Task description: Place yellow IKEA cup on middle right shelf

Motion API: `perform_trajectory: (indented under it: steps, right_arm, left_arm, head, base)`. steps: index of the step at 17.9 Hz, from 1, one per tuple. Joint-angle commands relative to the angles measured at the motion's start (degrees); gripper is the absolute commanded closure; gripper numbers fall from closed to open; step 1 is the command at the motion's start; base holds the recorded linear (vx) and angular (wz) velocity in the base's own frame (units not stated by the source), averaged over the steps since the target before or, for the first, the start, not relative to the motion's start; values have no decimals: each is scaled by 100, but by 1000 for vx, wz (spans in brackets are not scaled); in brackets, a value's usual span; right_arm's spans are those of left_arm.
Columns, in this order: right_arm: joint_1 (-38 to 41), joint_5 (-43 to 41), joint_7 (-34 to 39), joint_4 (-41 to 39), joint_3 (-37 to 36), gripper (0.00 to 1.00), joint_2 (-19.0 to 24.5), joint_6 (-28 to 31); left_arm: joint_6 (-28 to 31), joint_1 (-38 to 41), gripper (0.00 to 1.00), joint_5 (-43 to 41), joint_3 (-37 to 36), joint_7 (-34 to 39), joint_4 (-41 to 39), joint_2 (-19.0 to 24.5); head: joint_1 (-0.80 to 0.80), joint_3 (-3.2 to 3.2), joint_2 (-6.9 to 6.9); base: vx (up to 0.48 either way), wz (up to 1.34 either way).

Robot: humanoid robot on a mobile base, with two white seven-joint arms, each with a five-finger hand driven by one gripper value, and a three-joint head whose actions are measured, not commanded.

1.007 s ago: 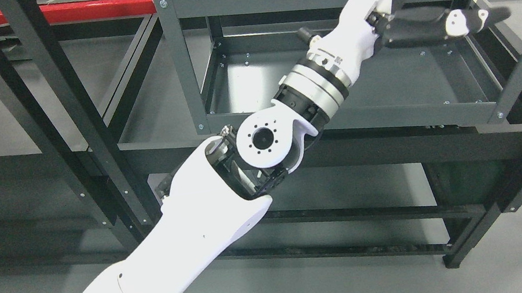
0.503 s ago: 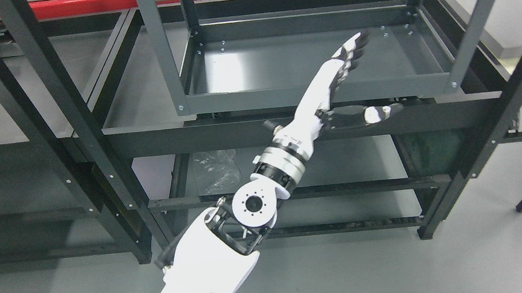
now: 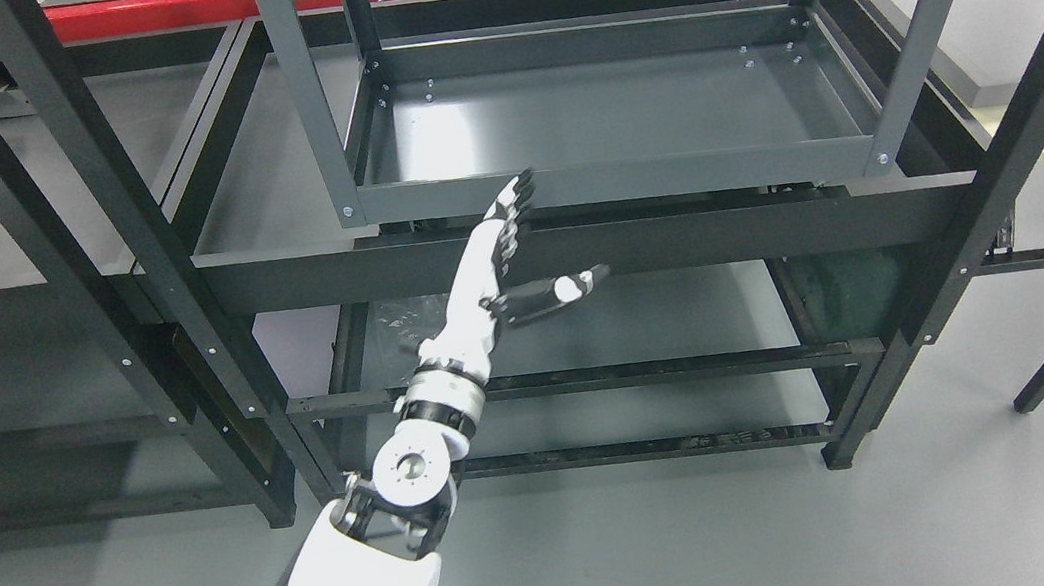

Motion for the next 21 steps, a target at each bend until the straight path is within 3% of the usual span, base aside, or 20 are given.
perform_trajectory:
  steps: [1, 10, 21]
  right_arm:
    - [80, -141, 1, 0, 97, 1, -100, 4]
    - [80, -141, 1, 0, 97, 1, -100, 4]
    - [80, -141, 1, 0, 97, 1, -100, 4]
  left_arm:
    - [30, 1011, 1, -74, 1269, -18, -581, 100]
    - [-707, 1355, 1, 321, 1831, -616, -924, 100]
    - [-559, 1742, 1, 313, 1849, -572, -942, 100]
  head:
    - [0, 0, 0]
    - [0, 0, 0]
    - [0, 0, 0]
  base:
    - [0, 0]
    - [0, 0]
    - [0, 0]
